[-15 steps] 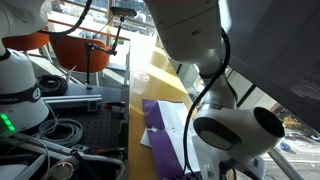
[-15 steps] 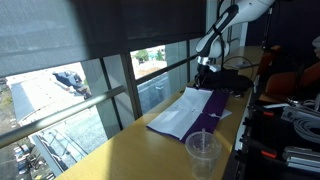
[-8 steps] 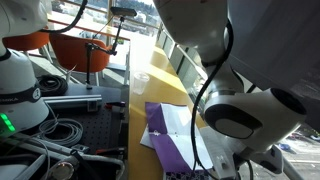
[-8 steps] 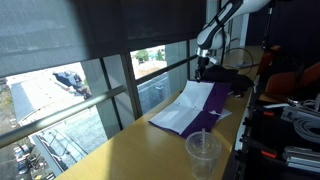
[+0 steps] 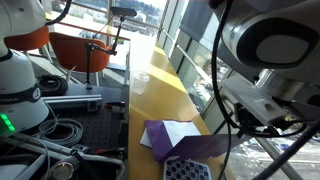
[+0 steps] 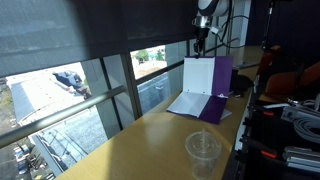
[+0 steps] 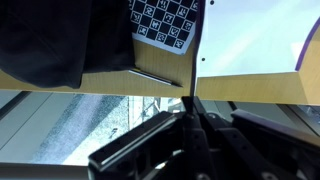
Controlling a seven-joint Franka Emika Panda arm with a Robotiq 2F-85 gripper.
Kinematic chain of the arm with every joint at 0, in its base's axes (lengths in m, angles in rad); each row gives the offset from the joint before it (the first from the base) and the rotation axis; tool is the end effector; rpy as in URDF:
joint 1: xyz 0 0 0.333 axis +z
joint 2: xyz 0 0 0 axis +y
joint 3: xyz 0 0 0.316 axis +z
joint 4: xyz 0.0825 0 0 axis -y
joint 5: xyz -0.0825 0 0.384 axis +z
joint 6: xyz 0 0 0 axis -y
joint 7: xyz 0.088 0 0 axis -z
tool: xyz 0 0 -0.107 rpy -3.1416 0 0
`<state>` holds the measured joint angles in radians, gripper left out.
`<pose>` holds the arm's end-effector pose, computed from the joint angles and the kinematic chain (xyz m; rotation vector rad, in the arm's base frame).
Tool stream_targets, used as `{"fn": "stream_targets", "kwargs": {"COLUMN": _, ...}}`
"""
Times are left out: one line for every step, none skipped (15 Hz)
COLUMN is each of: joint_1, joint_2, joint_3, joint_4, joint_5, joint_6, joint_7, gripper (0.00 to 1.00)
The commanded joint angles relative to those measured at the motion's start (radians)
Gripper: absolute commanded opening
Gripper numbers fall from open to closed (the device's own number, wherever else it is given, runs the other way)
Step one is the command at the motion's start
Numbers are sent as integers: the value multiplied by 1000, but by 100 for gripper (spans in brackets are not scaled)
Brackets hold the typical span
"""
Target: Close the purple folder.
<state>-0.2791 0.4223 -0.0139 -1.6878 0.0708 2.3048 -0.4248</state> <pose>0.6553 -0.1951 0.3731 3.1025 0.1417 0.3122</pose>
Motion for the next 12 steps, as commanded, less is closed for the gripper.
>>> {"fn": "stream_targets", "kwargs": {"joint_1": 66, "joint_2": -101, "joint_3": -16, "joint_4": -56, "joint_5": -53, "joint_6": -29, "joint_7": 46, "gripper": 0}}
{"fn": "stream_targets", "kwargs": {"joint_1": 80, "joint_2": -112, "joint_3": -13, "joint_4": -65, "joint_5": -55, "joint_6": -30, "joint_7": 50, "gripper": 0}}
{"fn": "stream_targets", "kwargs": {"joint_1": 96, "joint_2": -127, "joint_3": -12, "joint_4": -90, "joint_5": -62, "joint_6": -21, "joint_7": 62, "gripper": 0}}
{"fn": "stream_targets", "kwargs": {"joint_1": 110, "joint_2": -135, "joint_3": -11, "joint_4": -113, "joint_5": -67, "joint_6": -14, "joint_7": 71, "gripper": 0}}
{"fn": "stream_targets", "kwargs": {"joint_1": 122, "joint_2": -139, "joint_3": -10, "joint_4": -136, "joint_5": -74, "joint_6": -9, "joint_7": 78, "gripper": 0}}
{"fn": "stream_targets", "kwargs": {"joint_1": 134, "joint_2": -141, "joint_3": -10, "joint_4": -164, "joint_5": -83, "joint_6": 0, "joint_7": 86, "gripper": 0}}
{"fn": "stream_targets", "kwargs": {"joint_1": 143, "joint_2": -140, "joint_3": -10, "joint_4": -183, "joint_5": -89, "joint_6": 3, "joint_7": 93, "gripper": 0}}
{"fn": "stream_targets", "kwargs": {"joint_1": 152, "joint_2": -137, "joint_3": -12, "joint_4": -199, "joint_5": -100, "joint_6": 6, "joint_7": 98, "gripper": 0}}
{"fn": "stream_targets", "kwargs": {"joint_1": 158, "joint_2": -135, "joint_3": -13, "joint_4": -210, "joint_5": -109, "joint_6": 6, "joint_7": 102, "gripper": 0}}
{"fn": "stream_targets", "kwargs": {"joint_1": 162, "joint_2": -133, "joint_3": -15, "joint_4": -215, "joint_5": -121, "joint_6": 4, "joint_7": 106, "gripper": 0}}
{"fn": "stream_targets", "kwargs": {"joint_1": 166, "joint_2": -133, "joint_3": -16, "joint_4": -216, "joint_5": -136, "joint_6": -2, "joint_7": 109, "gripper": 0}}
{"fn": "stream_targets", "kwargs": {"joint_1": 168, "joint_2": -134, "joint_3": -17, "joint_4": -216, "joint_5": -148, "joint_6": -5, "joint_7": 109, "gripper": 0}}
